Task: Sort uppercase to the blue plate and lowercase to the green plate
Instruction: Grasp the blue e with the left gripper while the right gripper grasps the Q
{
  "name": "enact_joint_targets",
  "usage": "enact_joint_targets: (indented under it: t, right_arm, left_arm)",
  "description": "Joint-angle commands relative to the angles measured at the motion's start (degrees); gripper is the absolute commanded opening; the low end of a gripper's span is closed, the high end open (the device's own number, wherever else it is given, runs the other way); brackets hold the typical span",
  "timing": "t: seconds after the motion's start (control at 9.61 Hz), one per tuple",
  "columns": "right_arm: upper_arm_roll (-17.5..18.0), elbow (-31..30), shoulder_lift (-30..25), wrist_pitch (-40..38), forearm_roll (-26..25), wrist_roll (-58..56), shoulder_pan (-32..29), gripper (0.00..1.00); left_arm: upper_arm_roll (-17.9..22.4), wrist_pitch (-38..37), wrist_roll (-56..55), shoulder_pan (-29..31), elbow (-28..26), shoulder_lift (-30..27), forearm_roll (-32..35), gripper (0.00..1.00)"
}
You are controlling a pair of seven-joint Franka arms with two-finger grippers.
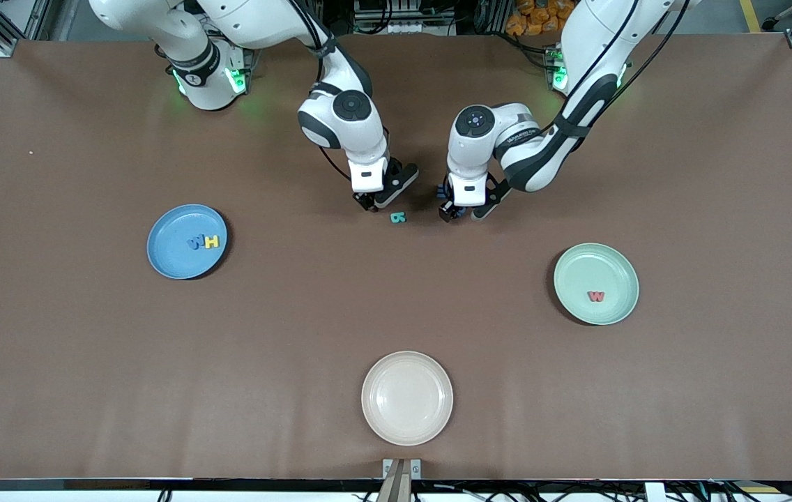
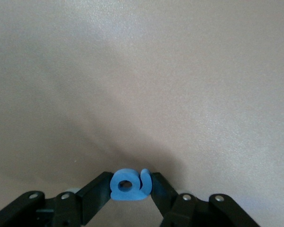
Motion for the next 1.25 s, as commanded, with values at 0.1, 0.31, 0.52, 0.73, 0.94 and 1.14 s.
enact_joint_targets:
  t: [0.1,0.31,0.52,0.73,0.94,1.14]
  right_arm:
    - [0.06,-0.7,0.07,0.13,-0.83,-0.22,-0.1,0.65]
    - [0.06,-0.7,0.16,0.13,-0.83,-0.22,-0.1,0.64]
    - [0.06,-0.62,0.16,0.13,-0.83,-0.22,-0.1,0.57]
    - [-0.03,-0.53,0.16,0.13,-0.83,-0.22,-0.36,0.36]
    - [-0.03,-0.53,0.07,0.13,-0.83,-0.22,-0.54,0.27]
    - [-0.11,-0.44,-0.01,0.04,-0.74,0.05,-0.63,0.25]
  left_arm:
    - [0.17,-5.26,-0.85,0.77,2.8,0.21,1.69,0.0]
    - [0.52,-6.06,-0.76,2.17,3.16,-0.84,1.69,0.0]
    - [0.52,-6.15,-0.41,7.51,3.16,-3.21,1.78,0.0]
    - [0.35,-8.95,2.73,15.06,3.68,-5.75,1.69,0.0]
    - [0.34,-9.4,6.25,22.7,5.08,-6.47,1.69,0.0]
    - [0.26,-9.49,10.56,28.17,6.67,-6.38,1.52,0.0]
